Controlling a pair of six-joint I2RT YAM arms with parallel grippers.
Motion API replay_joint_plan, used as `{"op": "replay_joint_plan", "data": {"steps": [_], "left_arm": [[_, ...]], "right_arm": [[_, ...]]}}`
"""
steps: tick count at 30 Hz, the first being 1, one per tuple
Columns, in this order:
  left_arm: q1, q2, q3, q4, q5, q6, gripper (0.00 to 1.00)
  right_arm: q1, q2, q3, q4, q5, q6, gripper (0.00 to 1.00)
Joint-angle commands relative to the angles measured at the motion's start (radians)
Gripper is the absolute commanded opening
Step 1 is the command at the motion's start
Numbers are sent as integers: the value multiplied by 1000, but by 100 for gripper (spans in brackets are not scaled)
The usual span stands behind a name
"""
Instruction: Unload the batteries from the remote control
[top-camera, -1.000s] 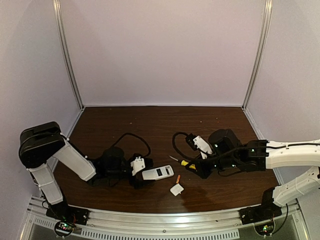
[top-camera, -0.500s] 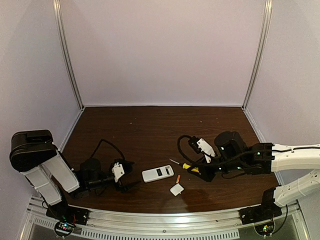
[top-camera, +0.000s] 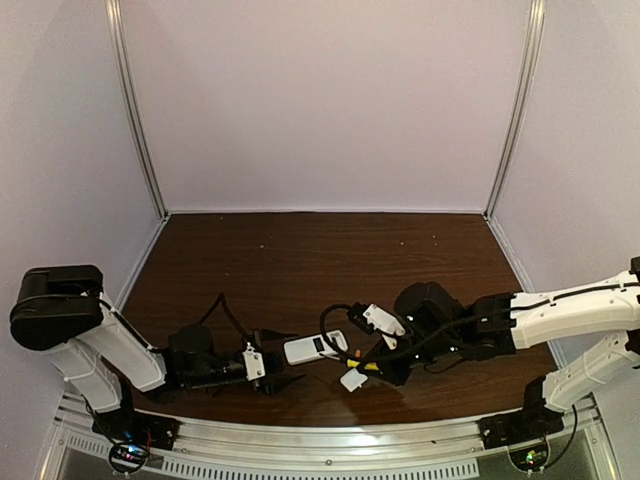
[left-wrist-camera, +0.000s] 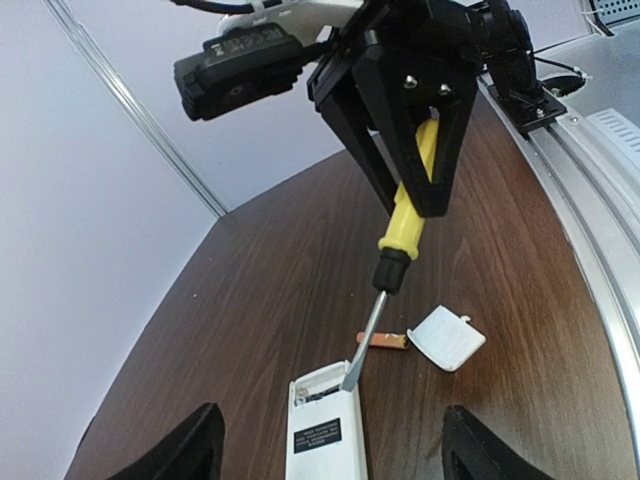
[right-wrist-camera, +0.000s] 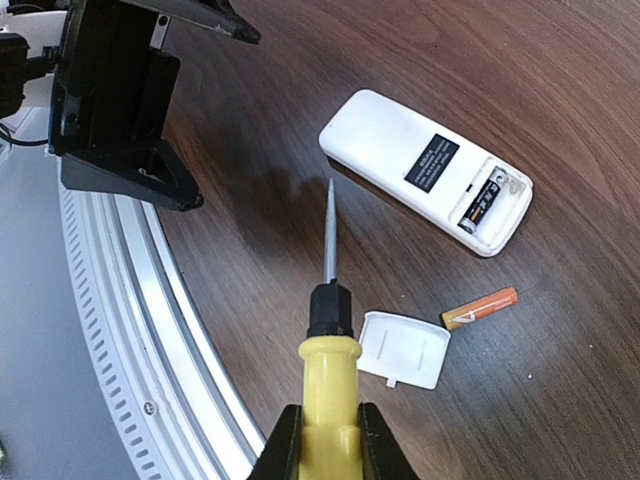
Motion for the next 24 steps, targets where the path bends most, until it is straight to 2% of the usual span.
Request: {"op": "replay_joint_plan", "data": {"steps": [1,17,24], "left_arm": [[-34,-9,59,-23,-56,73,76],[-105,54,173,-218,-110,135,64],[-110,86,224,-295,-178,137,44]], "right_arm": [[16,20,40,31,-4,1,0],[63,55,62,65,0,24,0],[96,54,70,60,-2,30,0]]}}
